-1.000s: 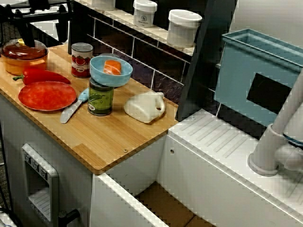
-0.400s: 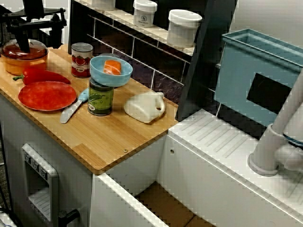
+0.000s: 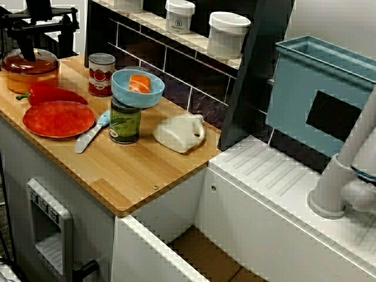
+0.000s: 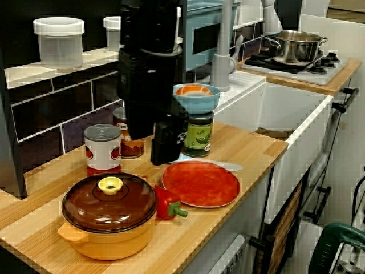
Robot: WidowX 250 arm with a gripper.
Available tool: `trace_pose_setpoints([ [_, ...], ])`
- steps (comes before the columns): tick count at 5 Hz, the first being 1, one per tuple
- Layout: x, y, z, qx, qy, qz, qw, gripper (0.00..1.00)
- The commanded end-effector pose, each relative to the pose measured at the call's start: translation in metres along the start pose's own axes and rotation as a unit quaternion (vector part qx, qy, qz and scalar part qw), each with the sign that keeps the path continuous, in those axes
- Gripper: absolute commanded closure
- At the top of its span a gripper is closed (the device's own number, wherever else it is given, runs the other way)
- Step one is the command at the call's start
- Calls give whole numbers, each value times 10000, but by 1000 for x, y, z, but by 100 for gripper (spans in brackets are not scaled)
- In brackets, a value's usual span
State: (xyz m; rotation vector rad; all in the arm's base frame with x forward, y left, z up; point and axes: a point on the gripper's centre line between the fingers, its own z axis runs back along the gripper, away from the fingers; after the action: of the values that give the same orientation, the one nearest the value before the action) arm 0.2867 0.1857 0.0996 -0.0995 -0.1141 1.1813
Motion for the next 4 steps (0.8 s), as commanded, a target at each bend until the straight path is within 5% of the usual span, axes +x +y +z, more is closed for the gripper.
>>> trace_pose_setpoints([
  [1, 22, 5, 19, -173, -239, 81, 9995, 0],
  [4, 39, 18, 21, -191, -334, 134, 9992, 0],
])
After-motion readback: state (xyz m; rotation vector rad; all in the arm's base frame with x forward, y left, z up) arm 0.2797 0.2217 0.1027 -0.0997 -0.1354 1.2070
